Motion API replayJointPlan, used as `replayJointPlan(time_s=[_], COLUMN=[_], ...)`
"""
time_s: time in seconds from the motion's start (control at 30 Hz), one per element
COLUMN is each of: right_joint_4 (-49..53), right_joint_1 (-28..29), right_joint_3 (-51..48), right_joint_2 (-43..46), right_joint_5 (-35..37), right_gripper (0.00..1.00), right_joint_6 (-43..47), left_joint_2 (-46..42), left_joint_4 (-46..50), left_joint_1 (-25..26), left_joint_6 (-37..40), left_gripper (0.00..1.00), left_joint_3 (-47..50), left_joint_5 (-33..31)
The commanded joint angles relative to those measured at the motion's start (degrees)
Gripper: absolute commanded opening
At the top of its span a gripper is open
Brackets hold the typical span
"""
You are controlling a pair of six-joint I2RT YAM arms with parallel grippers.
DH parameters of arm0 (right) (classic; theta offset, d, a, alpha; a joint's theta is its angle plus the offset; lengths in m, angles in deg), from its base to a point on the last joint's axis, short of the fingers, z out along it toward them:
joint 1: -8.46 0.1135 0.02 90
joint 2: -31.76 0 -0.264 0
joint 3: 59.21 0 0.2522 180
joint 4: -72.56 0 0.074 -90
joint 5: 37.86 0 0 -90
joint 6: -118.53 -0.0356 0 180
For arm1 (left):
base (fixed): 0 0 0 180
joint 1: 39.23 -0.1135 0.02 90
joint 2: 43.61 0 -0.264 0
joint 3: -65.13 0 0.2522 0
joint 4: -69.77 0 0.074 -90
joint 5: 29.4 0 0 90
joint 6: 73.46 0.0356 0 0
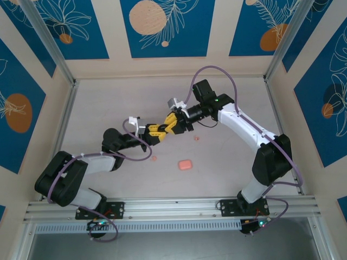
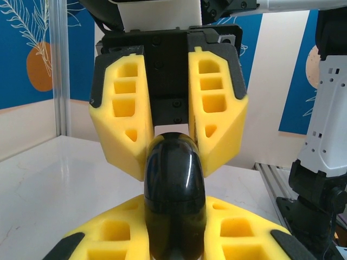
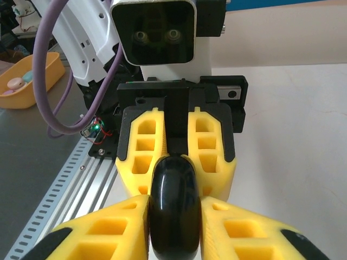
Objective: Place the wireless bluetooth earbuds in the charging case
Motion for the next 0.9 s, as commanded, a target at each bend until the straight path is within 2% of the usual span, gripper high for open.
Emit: replayJointPlan(time_s=[0.0,0.07,0.17,0.27,0.3,0.33,0.5,0.67,0.87], right_joint_4=[2.69,3.26,4.26,6.19,7.14,8.16,13.62,17.14,19.34], right_joint_1=[0.42,0.26,-0.71,-2.54,-3.29,-4.17,-8.57,-13.45,-20.06], right_joint_3=[2.29,2.29,2.29,2.24,2.26,2.29,2.18,1.12,-0.43], right_joint_2=[-0.88,-0.79,-0.38,0.29,0.50,0.70,0.88,-0.67,-5.09], right_joint_5=[-2.54,-2.46,-3.07,-2.85,-2.51,-1.90,3.05,11.44,18.97], right_gripper=[0.17,0.12,0.10,0.10,0.09,0.09,0.09,0.09,0.09], right_joint_6=[1.69,2.23,2.60,2.71,2.89,2.98,2.24,-1.64,-6.56], left_joint_2=[-1.38,-1.27,-1.03,-0.56,-0.29,-0.13,-0.11,-1.52,-6.22], left_joint_4=[-2.23,-2.21,-2.18,-2.17,-2.02,-1.51,3.20,11.86,30.63], left_joint_1=[0.18,0.18,0.16,0.18,0.17,0.09,0.09,0.09,0.18], left_joint_6=[-0.36,-0.36,-0.10,0.49,0.80,1.07,3.61,6.77,12.00], left_gripper=[0.03,0.07,0.22,0.44,0.57,0.60,0.62,0.64,0.65], left_joint_3=[-1.04,-0.96,-0.71,-0.08,0.13,0.34,0.89,0.65,-2.31], left_joint_5=[0.70,0.43,-0.20,-1.55,-2.22,-3.04,-7.17,-11.96,-19.66])
